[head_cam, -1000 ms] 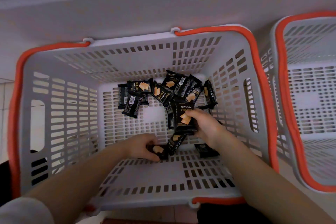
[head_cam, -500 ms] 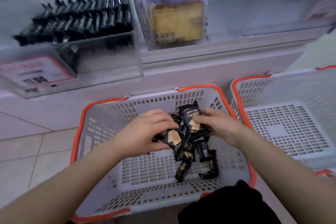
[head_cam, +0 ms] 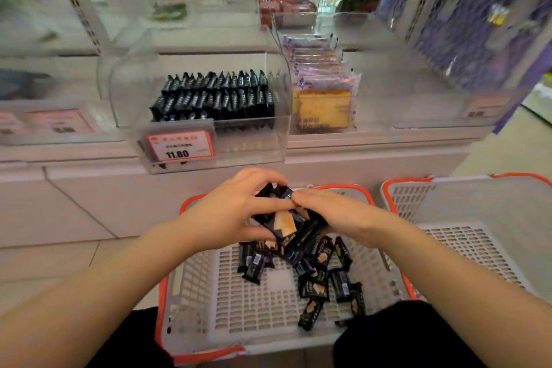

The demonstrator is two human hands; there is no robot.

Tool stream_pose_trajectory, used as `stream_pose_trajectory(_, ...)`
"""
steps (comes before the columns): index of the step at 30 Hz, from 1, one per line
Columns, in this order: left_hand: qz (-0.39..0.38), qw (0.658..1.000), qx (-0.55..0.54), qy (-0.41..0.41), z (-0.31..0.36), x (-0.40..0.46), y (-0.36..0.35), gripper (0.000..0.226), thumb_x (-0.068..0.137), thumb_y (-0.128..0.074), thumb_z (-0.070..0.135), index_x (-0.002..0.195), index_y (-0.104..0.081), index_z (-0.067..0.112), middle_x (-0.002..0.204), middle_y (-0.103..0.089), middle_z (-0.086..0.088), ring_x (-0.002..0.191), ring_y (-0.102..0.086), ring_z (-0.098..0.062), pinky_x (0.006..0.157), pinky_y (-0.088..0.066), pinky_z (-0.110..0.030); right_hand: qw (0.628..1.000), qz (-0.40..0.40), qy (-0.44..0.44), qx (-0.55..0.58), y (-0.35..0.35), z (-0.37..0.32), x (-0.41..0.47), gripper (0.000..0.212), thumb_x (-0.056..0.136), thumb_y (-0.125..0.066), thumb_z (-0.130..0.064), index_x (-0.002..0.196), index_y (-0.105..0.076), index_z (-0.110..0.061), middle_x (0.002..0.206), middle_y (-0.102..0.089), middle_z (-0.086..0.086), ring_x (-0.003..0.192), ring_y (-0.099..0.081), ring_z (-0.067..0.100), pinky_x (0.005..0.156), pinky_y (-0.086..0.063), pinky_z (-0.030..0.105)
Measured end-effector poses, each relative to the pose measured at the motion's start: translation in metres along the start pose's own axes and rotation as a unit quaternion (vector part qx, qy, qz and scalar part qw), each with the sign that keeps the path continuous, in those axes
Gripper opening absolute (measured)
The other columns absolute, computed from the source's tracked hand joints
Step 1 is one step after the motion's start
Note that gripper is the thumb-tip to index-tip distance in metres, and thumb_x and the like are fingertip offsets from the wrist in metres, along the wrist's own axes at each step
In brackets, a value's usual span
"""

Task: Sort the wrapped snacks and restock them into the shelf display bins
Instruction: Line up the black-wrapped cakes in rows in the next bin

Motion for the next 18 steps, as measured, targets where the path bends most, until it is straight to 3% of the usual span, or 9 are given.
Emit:
stream_pose_trajectory(3, 0.058, 0.998, 0.009, 0.018, -0.005, 0.000, 0.026, 0.050, 0.073, -0.073, 0.036, 0.118, -0.064, 0.018, 0.121, -0.054, -0.018, 0.112, -0.049, -0.031, 0.094, -0.038, -0.042, 0.998, 0.011, 0.069, -0.013, -0.005, -0.030, -0.005, 0.017, 0.093, -0.048, -0.043, 0.105, -0.056, -0.036, 0.105, -0.061, -0.017, 0.102, -0.058, 0.001, 0.092, -0.046, 0.022)
stream_pose_trajectory(5, 0.094, 0.994, -0.025, 0.046, -0.012, -0.001, 0.043, 0.062, 0.073, -0.074, 0.035, 0.130, -0.052, 0.022, 0.127, -0.051, -0.014, 0.116, -0.047, -0.028, 0.098, -0.038, -0.039, 0.993, 0.016, 0.111, -0.025, -0.006, -0.050, -0.006, 0.012, 0.091, -0.054, -0.035, 0.103, -0.055, -0.037, 0.103, -0.063, -0.017, 0.090, -0.060, -0.009, 0.081, -0.048, 0.011)
stream_pose_trajectory(7, 0.118, 0.984, -0.092, 0.098, -0.023, -0.003, 0.055, 0.081, 0.073, -0.074, 0.037, 0.139, -0.028, 0.029, 0.138, -0.040, -0.002, 0.126, -0.038, -0.014, 0.106, -0.035, -0.035, 0.991, 0.030, 0.131, -0.011, -0.005, -0.068, -0.005, 0.014, 0.089, -0.058, -0.032, 0.102, -0.055, -0.037, 0.102, -0.065, -0.015, 0.083, -0.062, -0.010, 0.073, -0.050, 0.010)
stream_pose_trajectory(9, 0.151, 0.969, -0.134, 0.143, -0.035, -0.007, 0.067, 0.087, 0.074, -0.073, 0.036, 0.140, -0.017, 0.029, 0.142, -0.034, 0.003, 0.129, -0.035, -0.008, 0.109, -0.030, -0.027, 0.987, 0.053, 0.151, 0.017, 0.000, -0.086, -0.001, 0.015, 0.087, -0.061, -0.028, 0.101, -0.058, -0.033, 0.094, -0.068, -0.012, 0.079, -0.065, -0.004, 0.066, -0.052, 0.014)
stream_pose_trajectory(13, 0.204, 0.962, -0.077, 0.164, -0.067, -0.013, 0.104, 0.058, 0.085, -0.060, 0.031, 0.136, -0.040, 0.012, 0.132, -0.048, -0.003, 0.122, -0.044, -0.013, 0.104, -0.031, -0.023, 0.970, 0.167, 0.173, 0.034, 0.023, -0.132, 0.007, 0.017, 0.082, -0.065, -0.030, 0.097, -0.062, -0.022, 0.088, -0.069, -0.002, 0.083, -0.065, 0.013, 0.080, -0.053, 0.035)
stream_pose_trajectory(18, 0.105, 0.968, 0.030, 0.226, -0.121, -0.003, 0.133, 0.032, 0.091, -0.050, 0.028, 0.120, -0.060, 0.018, 0.117, -0.061, 0.000, 0.108, -0.056, -0.017, 0.092, -0.040, -0.027, 0.901, 0.290, 0.142, -0.289, 0.041, -0.192, 0.031, 0.029, 0.084, -0.058, -0.039, 0.099, -0.058, -0.014, 0.087, -0.064, 0.002, 0.078, -0.058, 0.018, 0.062, -0.045, 0.029)
Point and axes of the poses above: each hand's wrist, its own x-axis towards the middle knuckle, its own y-axis out of the back of the hand, z = x × y, the point moved 6 cm from there along x, towards the middle knuckle
